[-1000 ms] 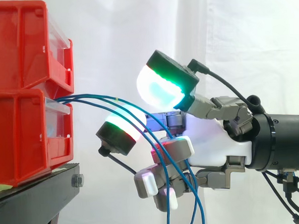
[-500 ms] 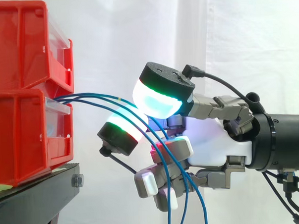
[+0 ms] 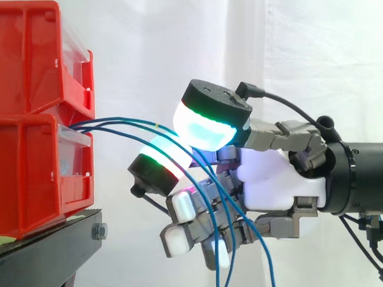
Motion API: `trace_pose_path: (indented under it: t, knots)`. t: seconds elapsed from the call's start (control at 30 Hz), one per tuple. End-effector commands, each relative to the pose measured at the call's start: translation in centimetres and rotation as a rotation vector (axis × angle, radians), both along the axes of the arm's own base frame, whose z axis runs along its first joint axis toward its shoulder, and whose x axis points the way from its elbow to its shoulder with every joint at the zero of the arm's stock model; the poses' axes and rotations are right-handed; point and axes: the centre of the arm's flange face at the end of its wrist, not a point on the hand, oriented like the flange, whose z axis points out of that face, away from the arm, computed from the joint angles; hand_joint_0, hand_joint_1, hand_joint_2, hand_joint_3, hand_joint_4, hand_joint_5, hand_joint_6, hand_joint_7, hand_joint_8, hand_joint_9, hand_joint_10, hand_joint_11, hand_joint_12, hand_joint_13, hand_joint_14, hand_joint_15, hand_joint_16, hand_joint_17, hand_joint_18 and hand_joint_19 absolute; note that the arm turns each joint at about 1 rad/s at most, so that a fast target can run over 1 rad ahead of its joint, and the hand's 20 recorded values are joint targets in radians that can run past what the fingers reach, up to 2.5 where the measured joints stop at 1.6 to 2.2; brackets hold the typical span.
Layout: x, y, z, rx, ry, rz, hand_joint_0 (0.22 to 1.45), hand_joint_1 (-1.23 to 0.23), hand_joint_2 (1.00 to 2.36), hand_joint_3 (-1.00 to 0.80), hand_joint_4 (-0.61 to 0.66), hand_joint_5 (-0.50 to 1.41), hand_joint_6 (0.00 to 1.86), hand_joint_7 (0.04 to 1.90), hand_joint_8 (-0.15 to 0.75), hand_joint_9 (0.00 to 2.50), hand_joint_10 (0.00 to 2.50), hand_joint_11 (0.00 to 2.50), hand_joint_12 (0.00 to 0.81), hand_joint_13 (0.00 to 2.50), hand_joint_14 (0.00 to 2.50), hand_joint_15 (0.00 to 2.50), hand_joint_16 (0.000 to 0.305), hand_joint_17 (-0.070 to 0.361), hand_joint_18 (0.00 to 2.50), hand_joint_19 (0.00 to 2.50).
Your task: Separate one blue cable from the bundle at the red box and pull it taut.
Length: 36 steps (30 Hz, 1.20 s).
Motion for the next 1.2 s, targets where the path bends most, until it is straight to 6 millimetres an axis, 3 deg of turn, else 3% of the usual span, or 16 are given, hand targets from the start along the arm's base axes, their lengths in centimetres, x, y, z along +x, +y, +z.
trace_pose_path:
  t: [0.0,0.1,0.5,0.73,1.17]
  knots:
    - [-0.7,-0.3,0.9,-0.005,0.037,0.003,0.56,-0.75,1.02,-0.02,-0.11,-0.09,0.86,1.17,0.345,0.92,0.01,0.41,0.398,0.84,0.01,0.40,0.057,0.128,0.95,0.69]
    - [-1.8,-0.2,2.3,-0.028,0.093,0.006,0.56,-0.76,1.02,-0.02,-0.11,-0.09,0.86,1.16,0.345,0.89,0.01,0.38,0.397,0.83,0.01,0.40,0.057,0.128,0.95,0.68]
    - [-4.2,-0.2,3.6,-0.114,0.218,0.017,0.56,-0.75,1.02,-0.02,-0.12,-0.09,0.86,1.16,0.314,0.76,0.01,0.32,0.394,0.75,0.01,0.40,0.056,0.126,0.90,0.68]
    - [-7.2,-0.4,2.7,-0.140,0.292,-0.061,0.56,-0.75,1.02,-0.03,-0.11,-0.09,0.86,1.15,0.319,0.77,0.01,0.37,0.395,0.74,0.01,0.42,0.056,0.126,0.88,0.70]
    - [-7.7,0.4,1.9,-0.054,0.330,-0.096,0.57,-0.75,1.02,-0.03,-0.07,-0.09,0.86,1.18,0.348,1.03,0.02,0.69,0.409,0.83,0.02,0.49,0.058,0.130,0.89,0.72]
